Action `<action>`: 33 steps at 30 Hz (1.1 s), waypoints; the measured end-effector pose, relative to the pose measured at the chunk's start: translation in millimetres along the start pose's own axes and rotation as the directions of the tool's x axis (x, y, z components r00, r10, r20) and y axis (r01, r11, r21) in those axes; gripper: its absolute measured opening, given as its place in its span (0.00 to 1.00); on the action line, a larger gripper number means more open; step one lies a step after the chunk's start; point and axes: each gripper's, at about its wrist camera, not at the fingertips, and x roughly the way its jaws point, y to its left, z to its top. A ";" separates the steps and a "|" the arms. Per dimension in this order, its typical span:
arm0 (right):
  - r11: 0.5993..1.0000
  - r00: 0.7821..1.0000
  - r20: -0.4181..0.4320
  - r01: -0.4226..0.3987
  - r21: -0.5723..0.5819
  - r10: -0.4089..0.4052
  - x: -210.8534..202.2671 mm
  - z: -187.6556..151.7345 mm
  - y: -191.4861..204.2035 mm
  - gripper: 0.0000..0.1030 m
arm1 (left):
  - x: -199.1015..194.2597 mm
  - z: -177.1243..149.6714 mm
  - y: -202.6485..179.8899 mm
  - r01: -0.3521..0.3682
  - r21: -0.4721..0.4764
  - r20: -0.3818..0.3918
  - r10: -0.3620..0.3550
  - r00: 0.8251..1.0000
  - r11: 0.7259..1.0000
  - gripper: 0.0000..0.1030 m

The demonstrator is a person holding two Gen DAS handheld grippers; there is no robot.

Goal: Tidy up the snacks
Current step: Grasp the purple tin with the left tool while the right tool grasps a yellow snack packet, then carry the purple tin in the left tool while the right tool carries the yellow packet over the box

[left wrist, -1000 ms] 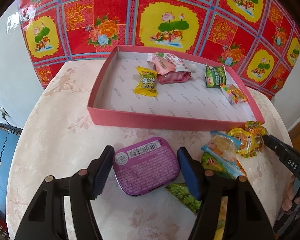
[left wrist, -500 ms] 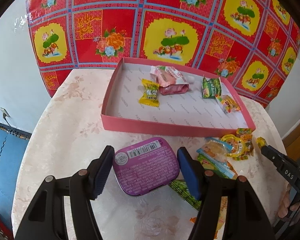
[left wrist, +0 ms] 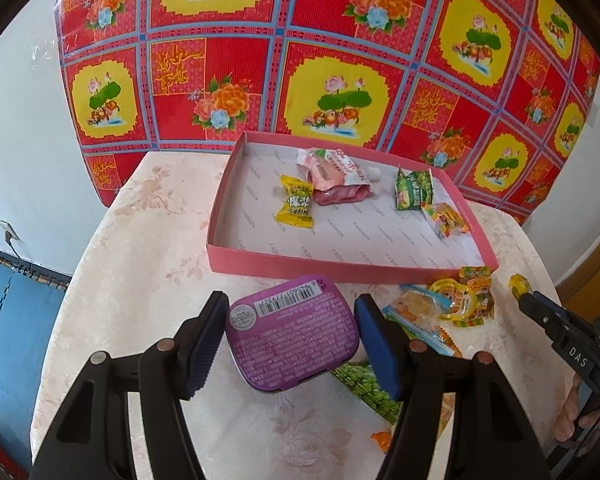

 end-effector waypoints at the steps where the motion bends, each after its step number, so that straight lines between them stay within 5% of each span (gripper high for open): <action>1: 1.000 1.000 0.003 -0.001 -0.002 0.001 -0.9 0.9 1.1 0.29 | -0.2 0.5 0.0 0.001 0.001 0.003 -0.001 1.000 1.000 0.66; 33: 0.997 0.999 0.001 -0.041 -0.063 0.042 22.1 35.5 24.2 0.29 | 43.9 58.3 -19.4 0.022 0.049 0.010 -0.023 1.000 0.999 0.66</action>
